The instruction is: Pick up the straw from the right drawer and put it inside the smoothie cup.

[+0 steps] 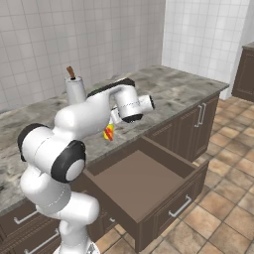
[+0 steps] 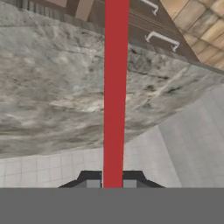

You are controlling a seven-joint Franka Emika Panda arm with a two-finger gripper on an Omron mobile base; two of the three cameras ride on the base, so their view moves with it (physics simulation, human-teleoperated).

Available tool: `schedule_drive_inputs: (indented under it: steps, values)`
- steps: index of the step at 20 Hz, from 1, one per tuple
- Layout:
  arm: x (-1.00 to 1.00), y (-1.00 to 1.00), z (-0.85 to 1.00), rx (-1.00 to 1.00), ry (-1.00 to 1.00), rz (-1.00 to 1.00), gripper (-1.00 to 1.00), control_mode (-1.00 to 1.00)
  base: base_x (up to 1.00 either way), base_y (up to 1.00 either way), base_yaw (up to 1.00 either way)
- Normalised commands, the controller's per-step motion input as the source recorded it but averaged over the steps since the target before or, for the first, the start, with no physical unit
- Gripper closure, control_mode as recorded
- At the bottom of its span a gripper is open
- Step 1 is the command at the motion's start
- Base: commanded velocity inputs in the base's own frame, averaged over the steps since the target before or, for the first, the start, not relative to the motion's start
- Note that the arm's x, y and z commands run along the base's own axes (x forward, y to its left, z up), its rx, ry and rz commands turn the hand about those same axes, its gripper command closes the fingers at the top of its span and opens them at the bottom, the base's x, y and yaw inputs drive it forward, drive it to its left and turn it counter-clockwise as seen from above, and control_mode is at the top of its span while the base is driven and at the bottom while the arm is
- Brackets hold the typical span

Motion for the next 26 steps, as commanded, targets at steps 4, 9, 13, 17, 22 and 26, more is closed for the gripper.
schedule_drive_inputs:
  steps: [4, 9, 13, 17, 22, 26]
  values:
    - [0.41, 0.02, 0.12, 0.28, 0.07, 0.0, 1.0, -1.0, 0.0, 0.0, 0.0]
    - [0.3, 0.0, 0.58, 0.17, 0.08, 0.0, 1.0, -1.0, 0.0, 0.0, 0.0]
    - [0.15, 0.05, 0.41, 0.1, 0.01, 0.0, 1.0, -1.0, 0.0, 0.0, 0.0]
    - [0.0, 0.44, -0.17, 0.06, 0.01, 0.0, 1.0, -1.0, 0.0, 0.0, 0.0]
    - [0.33, 0.41, -0.16, 0.01, -0.01, 0.0, 1.0, -1.0, 0.0, 0.0, 0.0]
    - [0.21, 0.23, 0.0, 0.02, 0.0, 0.0, 1.0, -1.0, 0.0, 0.0, 0.0]
